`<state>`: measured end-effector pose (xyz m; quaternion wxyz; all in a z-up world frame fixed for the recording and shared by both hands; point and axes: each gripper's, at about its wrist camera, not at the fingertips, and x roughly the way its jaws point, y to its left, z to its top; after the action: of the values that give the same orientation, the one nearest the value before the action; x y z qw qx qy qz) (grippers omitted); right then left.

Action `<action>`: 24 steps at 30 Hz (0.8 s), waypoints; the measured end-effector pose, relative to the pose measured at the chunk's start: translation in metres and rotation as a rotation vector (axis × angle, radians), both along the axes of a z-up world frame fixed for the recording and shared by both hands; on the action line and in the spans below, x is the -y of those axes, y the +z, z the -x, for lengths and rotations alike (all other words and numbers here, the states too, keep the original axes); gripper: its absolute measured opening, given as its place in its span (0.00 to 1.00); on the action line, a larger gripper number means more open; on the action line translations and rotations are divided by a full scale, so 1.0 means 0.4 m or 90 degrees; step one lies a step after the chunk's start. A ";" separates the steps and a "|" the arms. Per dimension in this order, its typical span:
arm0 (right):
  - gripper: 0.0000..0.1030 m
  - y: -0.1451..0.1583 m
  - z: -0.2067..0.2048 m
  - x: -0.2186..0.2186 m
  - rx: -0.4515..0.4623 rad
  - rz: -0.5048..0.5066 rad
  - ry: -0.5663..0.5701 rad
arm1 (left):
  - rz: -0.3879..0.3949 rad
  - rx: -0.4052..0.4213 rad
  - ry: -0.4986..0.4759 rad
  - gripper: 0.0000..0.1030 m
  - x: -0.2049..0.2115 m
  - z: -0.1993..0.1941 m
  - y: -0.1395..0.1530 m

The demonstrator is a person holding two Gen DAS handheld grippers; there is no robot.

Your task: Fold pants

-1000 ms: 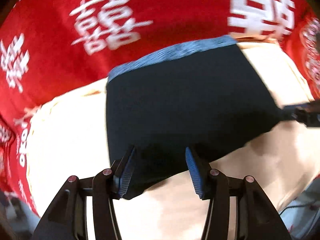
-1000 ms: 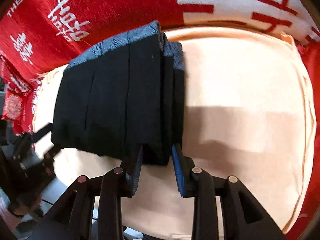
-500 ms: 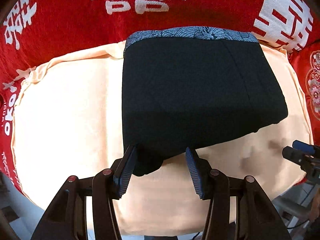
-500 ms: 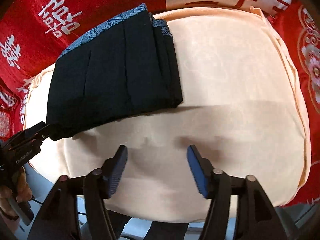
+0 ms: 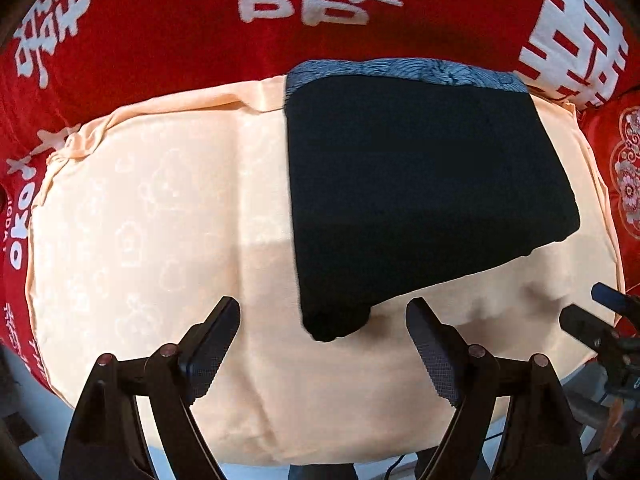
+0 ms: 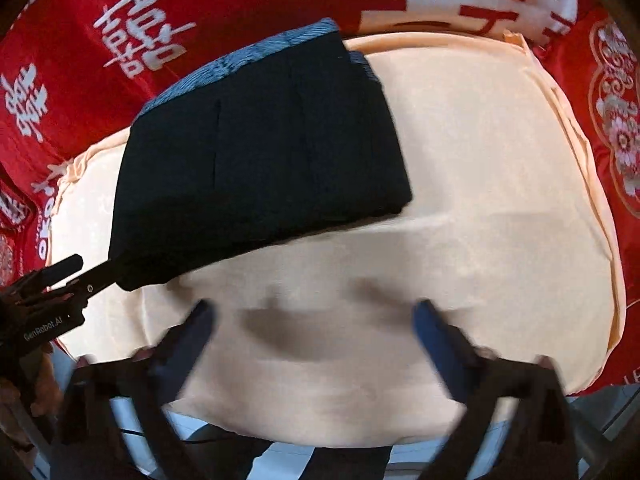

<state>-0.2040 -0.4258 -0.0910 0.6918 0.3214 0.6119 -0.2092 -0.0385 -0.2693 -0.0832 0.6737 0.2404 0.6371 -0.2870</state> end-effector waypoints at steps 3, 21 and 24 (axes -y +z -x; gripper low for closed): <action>1.00 -0.002 -0.017 -0.019 -0.001 -0.013 0.010 | -0.001 0.000 0.007 0.83 -0.016 -0.007 0.006; 1.00 -0.017 -0.010 -0.043 0.018 -0.078 -0.042 | -0.002 -0.007 -0.001 0.83 -0.036 -0.023 -0.009; 1.00 -0.011 0.003 -0.034 0.039 -0.086 -0.058 | 0.000 -0.008 -0.001 0.83 -0.029 -0.023 -0.011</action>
<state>-0.2050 -0.4123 -0.0953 0.6764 0.4014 0.5879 -0.1889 -0.0295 -0.2579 -0.0878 0.6695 0.2386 0.6414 -0.2890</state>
